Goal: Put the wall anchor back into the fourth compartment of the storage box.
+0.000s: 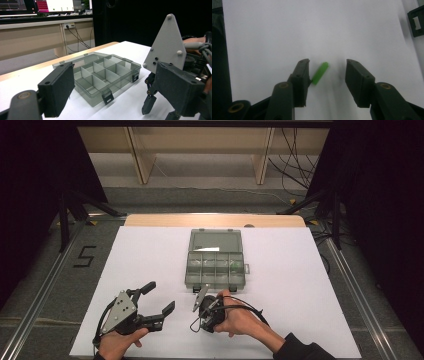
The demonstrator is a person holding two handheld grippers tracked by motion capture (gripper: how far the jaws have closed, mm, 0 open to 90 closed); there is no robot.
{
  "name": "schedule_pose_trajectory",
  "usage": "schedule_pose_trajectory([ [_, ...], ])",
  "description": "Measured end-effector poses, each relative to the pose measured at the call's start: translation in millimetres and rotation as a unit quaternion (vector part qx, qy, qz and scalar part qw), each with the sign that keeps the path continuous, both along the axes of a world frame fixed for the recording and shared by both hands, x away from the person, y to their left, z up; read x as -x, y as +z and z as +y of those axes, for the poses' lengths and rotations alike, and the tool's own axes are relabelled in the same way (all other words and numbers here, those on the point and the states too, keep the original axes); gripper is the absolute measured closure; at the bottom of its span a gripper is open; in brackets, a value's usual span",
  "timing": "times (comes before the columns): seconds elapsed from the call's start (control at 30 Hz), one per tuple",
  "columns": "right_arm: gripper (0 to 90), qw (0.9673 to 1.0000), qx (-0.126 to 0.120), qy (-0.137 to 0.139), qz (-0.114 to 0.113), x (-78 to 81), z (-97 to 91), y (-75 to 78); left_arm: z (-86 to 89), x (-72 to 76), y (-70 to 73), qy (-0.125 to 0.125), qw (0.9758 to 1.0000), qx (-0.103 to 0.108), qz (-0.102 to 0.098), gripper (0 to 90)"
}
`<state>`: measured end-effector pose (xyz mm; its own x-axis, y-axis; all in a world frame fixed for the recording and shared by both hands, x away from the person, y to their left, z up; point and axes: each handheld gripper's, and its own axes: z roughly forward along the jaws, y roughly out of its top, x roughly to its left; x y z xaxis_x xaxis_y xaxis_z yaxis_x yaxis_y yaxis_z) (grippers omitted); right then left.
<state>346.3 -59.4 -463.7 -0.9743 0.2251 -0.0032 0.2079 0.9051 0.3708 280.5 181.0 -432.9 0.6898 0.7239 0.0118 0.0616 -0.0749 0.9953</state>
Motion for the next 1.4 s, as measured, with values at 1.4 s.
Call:
schedule_pose_trajectory([
  [1.4,84.1,0.9995,-0.023,0.005,-0.021,-11.5,-12.3,29.5,0.1,0.0,0.1,0.000,1.0000,0.000,0.000,16.2],
])
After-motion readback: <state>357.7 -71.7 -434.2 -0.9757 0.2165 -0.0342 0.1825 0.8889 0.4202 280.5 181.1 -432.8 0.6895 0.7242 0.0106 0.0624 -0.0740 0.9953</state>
